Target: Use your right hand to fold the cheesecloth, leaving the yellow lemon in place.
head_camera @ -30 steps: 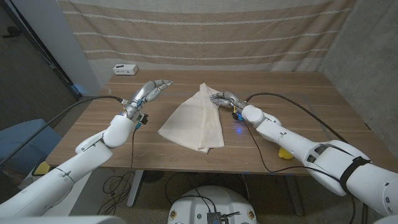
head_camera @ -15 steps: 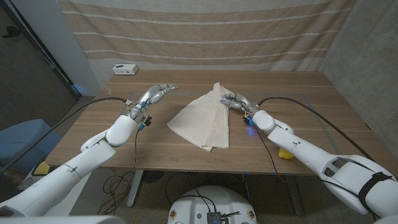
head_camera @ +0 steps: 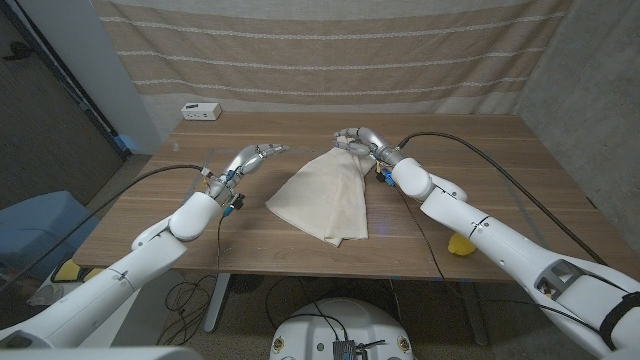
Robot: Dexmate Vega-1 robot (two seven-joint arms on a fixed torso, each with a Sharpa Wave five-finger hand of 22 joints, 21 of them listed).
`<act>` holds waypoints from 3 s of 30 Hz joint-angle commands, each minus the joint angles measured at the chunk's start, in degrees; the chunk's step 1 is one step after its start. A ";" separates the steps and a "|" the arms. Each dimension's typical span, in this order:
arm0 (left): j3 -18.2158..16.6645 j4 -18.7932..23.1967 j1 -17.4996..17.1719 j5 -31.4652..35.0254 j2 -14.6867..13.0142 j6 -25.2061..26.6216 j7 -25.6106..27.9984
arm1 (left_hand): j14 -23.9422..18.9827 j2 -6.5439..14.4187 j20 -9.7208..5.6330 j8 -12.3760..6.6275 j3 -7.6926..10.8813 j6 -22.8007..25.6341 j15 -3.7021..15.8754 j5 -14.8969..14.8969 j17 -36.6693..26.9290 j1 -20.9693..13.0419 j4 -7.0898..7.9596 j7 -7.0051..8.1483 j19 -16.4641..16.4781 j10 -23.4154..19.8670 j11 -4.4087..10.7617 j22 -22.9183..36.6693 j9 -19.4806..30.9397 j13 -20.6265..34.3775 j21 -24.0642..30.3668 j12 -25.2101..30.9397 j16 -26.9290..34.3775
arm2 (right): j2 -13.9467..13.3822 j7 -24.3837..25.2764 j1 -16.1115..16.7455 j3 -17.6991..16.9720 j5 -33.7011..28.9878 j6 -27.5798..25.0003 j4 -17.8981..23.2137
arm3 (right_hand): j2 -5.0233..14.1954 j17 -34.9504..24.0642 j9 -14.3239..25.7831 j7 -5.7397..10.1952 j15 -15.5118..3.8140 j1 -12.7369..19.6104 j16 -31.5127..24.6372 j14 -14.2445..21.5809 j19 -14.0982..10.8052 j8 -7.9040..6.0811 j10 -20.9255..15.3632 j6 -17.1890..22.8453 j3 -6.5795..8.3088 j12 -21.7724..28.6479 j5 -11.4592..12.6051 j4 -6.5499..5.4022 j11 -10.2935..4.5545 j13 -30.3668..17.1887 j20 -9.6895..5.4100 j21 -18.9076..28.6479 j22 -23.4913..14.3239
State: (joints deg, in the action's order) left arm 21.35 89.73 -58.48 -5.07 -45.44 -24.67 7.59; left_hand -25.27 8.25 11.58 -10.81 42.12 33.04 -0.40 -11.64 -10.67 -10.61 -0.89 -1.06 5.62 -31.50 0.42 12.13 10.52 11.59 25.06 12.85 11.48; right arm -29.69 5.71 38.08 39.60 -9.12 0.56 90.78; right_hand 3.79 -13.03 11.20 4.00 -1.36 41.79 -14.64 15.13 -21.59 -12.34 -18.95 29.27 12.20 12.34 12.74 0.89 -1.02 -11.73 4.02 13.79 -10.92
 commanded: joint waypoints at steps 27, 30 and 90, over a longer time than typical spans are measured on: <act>1.72 -0.66 3.46 0.97 -0.06 -1.33 -3.52 | 0.52 0.18 0.21 -0.23 0.37 0.35 -0.21 0.14 0.11 0.70 0.65 -0.36 -0.30 -0.21 -0.60 0.22 0.26 0.29 0.10 -0.04 -0.29 | -3.70 10.92 20.39 5.83 -31.62 -44.56 43.54 | -0.54 -0.89 0.31 -1.88 -1.76 -0.99 -2.08 4.34 -2.55 -2.40 -5.85 7.63 -1.76 1.08 -0.44 1.47 1.16 -0.31 0.95 0.85 -0.02; 1.83 -1.28 3.82 0.81 0.24 -2.31 -3.77 | 0.67 0.15 0.19 -0.27 0.42 0.45 -0.14 0.15 0.13 0.71 0.64 -0.39 -0.29 -0.23 -0.44 0.22 0.26 0.30 0.12 -0.04 -0.36 | -4.03 10.42 21.09 5.89 -31.82 -44.91 43.94 | -0.65 -0.93 0.35 -2.02 -1.99 -0.86 -2.18 4.56 -2.76 -2.63 -6.32 8.23 -1.83 1.17 -0.38 1.69 1.11 -0.35 0.97 0.89 -0.01; 0.26 -7.43 5.32 -6.46 2.66 -10.92 -8.99 | 1.61 0.01 0.32 -0.55 1.25 1.93 -0.10 -0.05 0.31 0.53 -0.09 -1.20 -0.33 0.13 -0.77 0.25 0.30 0.33 0.29 -0.29 -0.52 | -2.63 -18.16 22.52 15.60 -58.71 -62.61 37.54 | -1.18 -1.26 0.60 -2.05 -1.25 -5.60 -0.23 0.98 -0.62 -2.66 -4.88 9.32 -4.55 -0.50 0.45 0.50 1.21 -0.62 1.36 -0.59 0.02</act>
State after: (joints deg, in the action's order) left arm 22.23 81.46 -52.25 -11.46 -42.45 -35.37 -1.84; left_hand -23.83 8.00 11.69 -11.04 43.04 34.39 -0.40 -11.69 -10.40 -10.26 -0.94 -2.39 5.52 -31.04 -0.03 12.12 10.51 11.88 25.06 12.85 10.72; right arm -34.13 -7.38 60.91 54.73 -63.74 -60.11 131.54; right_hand 2.67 -14.00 11.60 1.75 -2.34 37.01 -15.28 16.92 -22.79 -14.84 -24.43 38.50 7.91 12.05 12.96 1.81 0.21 -12.12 5.25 13.42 -10.92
